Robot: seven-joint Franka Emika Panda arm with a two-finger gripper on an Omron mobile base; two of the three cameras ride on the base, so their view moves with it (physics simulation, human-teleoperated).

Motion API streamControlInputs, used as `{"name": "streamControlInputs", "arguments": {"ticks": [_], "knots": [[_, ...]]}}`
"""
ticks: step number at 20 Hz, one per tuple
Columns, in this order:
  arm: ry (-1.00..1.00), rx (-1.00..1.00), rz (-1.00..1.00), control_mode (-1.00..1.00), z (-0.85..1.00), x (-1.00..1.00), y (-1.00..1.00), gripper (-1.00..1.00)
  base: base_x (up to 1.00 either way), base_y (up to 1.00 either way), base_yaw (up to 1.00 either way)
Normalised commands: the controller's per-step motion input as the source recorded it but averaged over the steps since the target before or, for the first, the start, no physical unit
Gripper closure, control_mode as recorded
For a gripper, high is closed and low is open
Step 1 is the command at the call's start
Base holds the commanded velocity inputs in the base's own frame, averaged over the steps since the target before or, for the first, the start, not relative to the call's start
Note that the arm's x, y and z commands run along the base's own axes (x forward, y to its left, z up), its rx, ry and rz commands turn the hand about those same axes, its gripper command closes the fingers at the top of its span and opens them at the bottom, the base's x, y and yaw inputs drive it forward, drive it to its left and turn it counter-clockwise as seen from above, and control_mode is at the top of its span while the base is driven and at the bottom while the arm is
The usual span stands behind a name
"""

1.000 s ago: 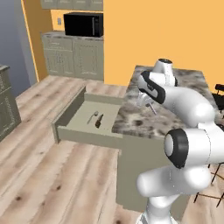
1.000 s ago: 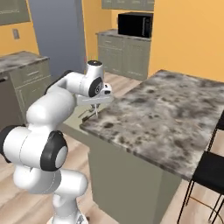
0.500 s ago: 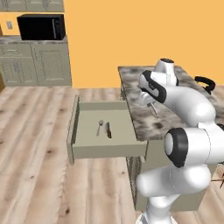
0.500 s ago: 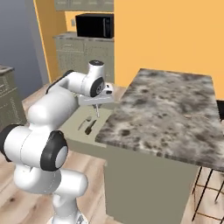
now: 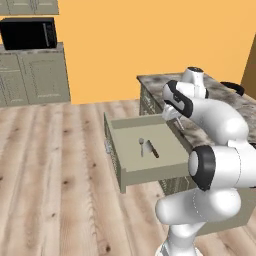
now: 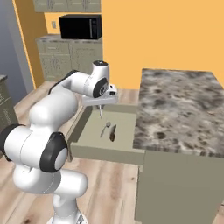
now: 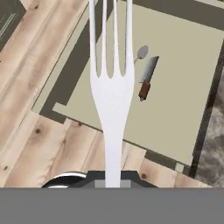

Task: Pick up the metallic utensils from the counter and place them in the open drawer. Make sure not to pick up any wooden utensils.

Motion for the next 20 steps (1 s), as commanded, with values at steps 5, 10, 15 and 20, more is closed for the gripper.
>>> {"name": "streamControlInputs", "arguments": {"ticks": [5, 10, 15, 20], "knots": [[0.00, 0.00, 0.00, 1.00, 0.00, 0.00, 0.00, 1.00, 0.41, 0.35, -0.03], [0.00, 0.00, 0.00, 1.00, 0.00, 0.00, 0.00, 1.00, 0.39, 0.04, 0.00], [0.17, 0.01, 0.00, -1.00, -0.66, 0.22, 0.03, 1.00, 0.00, 0.00, 0.00], [0.14, 0.00, 0.00, -1.00, -0.79, 0.16, 0.06, 1.00, 0.00, 0.00, 0.00]]}}
